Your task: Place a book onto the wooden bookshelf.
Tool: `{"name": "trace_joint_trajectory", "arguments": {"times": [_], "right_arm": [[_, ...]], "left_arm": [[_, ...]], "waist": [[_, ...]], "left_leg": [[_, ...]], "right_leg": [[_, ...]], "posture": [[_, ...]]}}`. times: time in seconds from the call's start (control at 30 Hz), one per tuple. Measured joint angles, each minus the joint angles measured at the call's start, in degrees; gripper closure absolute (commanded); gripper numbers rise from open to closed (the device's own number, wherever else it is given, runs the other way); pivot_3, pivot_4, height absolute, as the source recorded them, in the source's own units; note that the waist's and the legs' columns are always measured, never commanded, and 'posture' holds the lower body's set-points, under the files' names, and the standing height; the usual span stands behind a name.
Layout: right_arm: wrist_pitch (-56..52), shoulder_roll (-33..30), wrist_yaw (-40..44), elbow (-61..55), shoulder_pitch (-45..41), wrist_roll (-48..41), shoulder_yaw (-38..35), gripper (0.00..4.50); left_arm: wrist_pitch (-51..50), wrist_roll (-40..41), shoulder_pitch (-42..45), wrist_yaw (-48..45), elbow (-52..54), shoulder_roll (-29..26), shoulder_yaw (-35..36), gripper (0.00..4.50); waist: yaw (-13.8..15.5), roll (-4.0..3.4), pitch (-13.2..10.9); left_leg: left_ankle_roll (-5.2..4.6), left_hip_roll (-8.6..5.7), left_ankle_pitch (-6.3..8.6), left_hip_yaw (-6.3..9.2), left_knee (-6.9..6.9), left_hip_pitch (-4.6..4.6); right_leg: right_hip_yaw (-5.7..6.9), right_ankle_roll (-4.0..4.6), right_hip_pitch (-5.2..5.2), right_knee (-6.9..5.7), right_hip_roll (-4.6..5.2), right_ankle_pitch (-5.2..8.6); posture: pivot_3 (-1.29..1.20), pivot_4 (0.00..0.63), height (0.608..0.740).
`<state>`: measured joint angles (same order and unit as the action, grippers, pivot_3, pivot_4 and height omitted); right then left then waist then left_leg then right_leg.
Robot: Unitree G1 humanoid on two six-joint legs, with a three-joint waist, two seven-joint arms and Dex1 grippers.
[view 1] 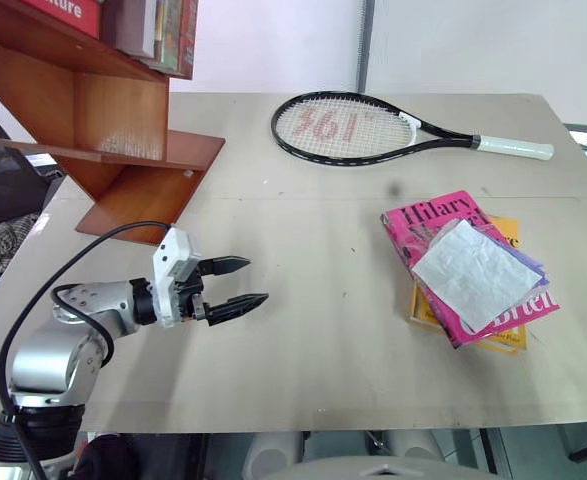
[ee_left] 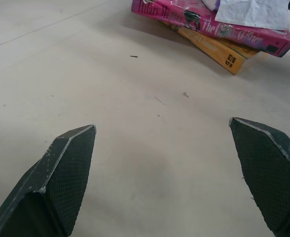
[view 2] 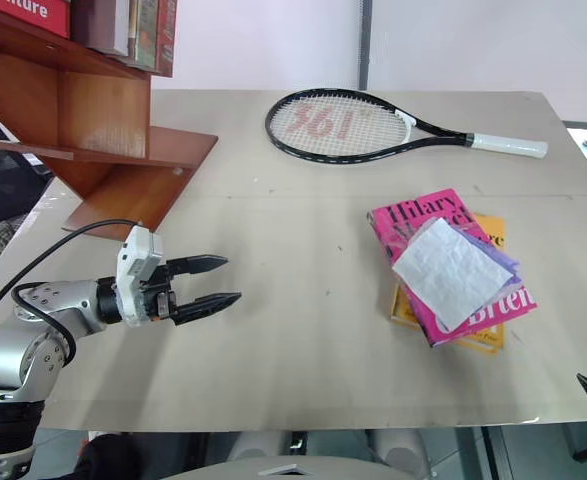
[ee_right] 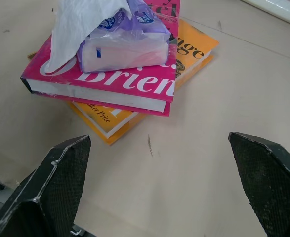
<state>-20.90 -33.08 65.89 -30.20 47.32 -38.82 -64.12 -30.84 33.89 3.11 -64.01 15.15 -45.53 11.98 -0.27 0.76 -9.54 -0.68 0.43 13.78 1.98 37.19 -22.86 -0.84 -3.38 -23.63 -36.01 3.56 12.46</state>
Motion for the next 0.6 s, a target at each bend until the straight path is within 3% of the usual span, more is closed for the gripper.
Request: {"name": "trace_joint_trajectory", "arguments": {"times": [0.13, 0.3, 0.43, 0.53, 0.6], "right_arm": [[-2.74, -1.60, -7.17, -3.84, -4.69, -1.72, 2.13, 0.08], [-14.35, -15.16, -20.96, -15.72, -14.94, -7.88, 7.51, 0.08], [-23.13, -26.83, -25.10, -14.80, -23.73, -15.49, 12.74, 0.08], [-26.57, -30.18, -25.51, -12.00, -27.96, -16.37, 18.77, 0.08], [-28.02, -34.34, -26.30, -8.30, -35.25, -15.68, 26.54, 0.08]], "left_arm": [[-0.56, 1.01, 2.76, 0.53, -0.10, 0.78, -0.27, 0.05], [-0.92, 4.10, 6.59, -0.05, 3.16, 1.93, -1.38, 0.05], [-0.75, 5.83, 5.59, -2.51, 7.23, 1.34, -1.98, 0.05], [0.01, 6.74, 4.32, -3.53, 9.51, 1.33, -2.72, 0.05], [0.24, 8.05, 3.66, -4.93, 10.46, 1.03, -2.61, 0.05]], "waist": [[-0.17, 0.07, -0.04], [-0.30, 0.16, -0.07], [-0.09, 0.38, -0.22], [0.94, 0.44, -0.27], [0.84, 0.45, -0.34]], "left_leg": [[-0.11, 0.00, 0.06, -0.13, 0.02, -0.02], [-0.13, -0.02, 0.06, -0.26, 0.11, -0.01], [-0.13, -0.01, 0.06, -0.39, 0.09, -0.04], [-0.16, -0.04, 0.08, -0.39, 0.08, -0.10], [-0.19, -0.02, 0.10, -0.52, 0.15, -0.06]], "right_leg": [[-0.11, -0.01, 0.01, 0.07, -0.20, -0.02], [-0.17, -0.02, 0.05, 0.06, -0.39, -0.04], [-0.11, 0.12, 0.04, 0.09, -0.49, -0.10], [-0.11, 0.21, 0.04, 0.11, -0.51, -0.14], [-0.19, 0.22, 0.03, 0.11, -0.49, -0.17]], "posture": [[0.00, 0.150, 0.740], [0.00, 0.150, 0.740], [0.00, 0.150, 0.740], [0.00, 0.150, 0.740], [0.00, 0.150, 0.740]]}}
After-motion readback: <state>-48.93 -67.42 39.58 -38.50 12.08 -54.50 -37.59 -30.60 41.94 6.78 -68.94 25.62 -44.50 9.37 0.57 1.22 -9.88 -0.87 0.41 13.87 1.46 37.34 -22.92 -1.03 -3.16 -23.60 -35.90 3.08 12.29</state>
